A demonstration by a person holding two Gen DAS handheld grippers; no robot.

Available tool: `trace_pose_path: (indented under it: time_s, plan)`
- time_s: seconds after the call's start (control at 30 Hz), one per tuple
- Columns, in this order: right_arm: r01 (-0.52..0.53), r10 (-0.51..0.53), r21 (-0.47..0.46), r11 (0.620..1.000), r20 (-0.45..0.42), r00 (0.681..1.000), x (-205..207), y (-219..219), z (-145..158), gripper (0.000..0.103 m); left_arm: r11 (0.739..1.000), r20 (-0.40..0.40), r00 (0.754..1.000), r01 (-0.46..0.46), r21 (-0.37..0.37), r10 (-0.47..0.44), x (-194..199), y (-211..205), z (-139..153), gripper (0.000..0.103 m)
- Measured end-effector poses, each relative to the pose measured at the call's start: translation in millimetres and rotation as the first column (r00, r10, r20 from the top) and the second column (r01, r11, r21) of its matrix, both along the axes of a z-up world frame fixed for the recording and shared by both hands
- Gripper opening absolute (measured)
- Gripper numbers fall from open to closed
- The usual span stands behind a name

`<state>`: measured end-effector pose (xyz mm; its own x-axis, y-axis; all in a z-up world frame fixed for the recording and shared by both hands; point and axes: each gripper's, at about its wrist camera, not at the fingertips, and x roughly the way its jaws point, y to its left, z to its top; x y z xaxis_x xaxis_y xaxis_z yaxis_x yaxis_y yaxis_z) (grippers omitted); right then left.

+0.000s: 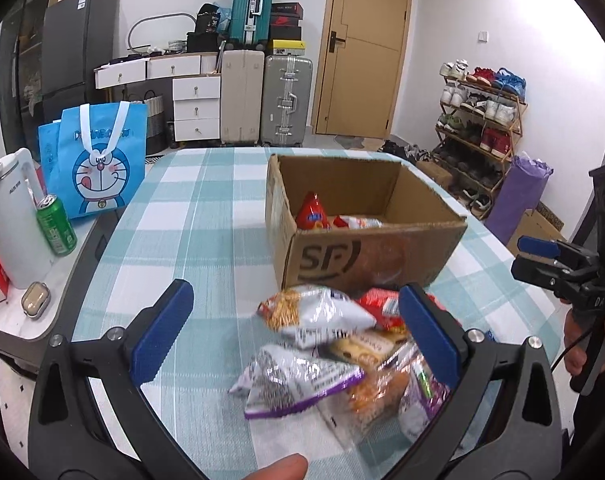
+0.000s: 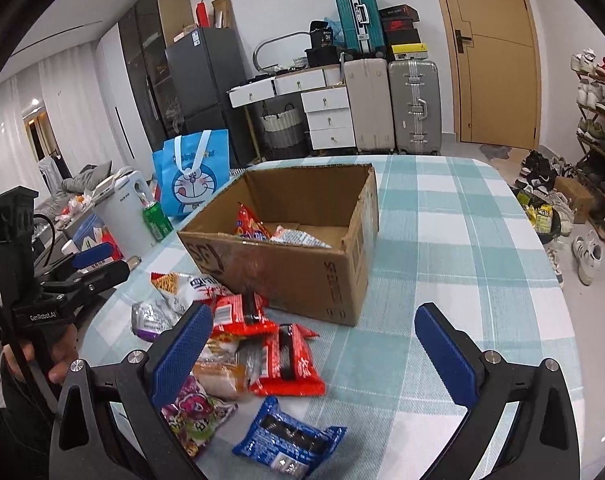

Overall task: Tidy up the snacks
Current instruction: 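Move the right gripper back to the red wafer packs beside the box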

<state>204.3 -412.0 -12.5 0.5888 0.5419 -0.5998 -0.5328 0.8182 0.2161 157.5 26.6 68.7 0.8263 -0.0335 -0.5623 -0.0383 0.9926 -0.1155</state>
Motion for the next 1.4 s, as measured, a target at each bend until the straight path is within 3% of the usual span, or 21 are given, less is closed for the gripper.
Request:
trace_pose_path:
  time_s: [0.8, 1.13, 1.4]
  plan:
    - [-0.006, -0.014, -0.149, 0.989, -0.134, 0.991, 14, 26, -63, 0.102, 0.998, -0.105, 0.993, -0.057, 0.011, 0.058, 18, 14, -38, 0.102]
    - [-0.050, 0.008, -0.273, 0.961, -0.151, 0.989, 32, 60, -81, 0.102, 0.998, -0.156, 0.986, -0.067, -0.019, 0.064, 30, 21, -52, 0.102]
    - [-0.080, 0.033, -0.259, 0.962, -0.182, 0.983, 36, 68, -90, 0.102, 0.999, -0.184, 0.982, -0.046, -0.022, 0.041, 34, 20, -60, 0.102]
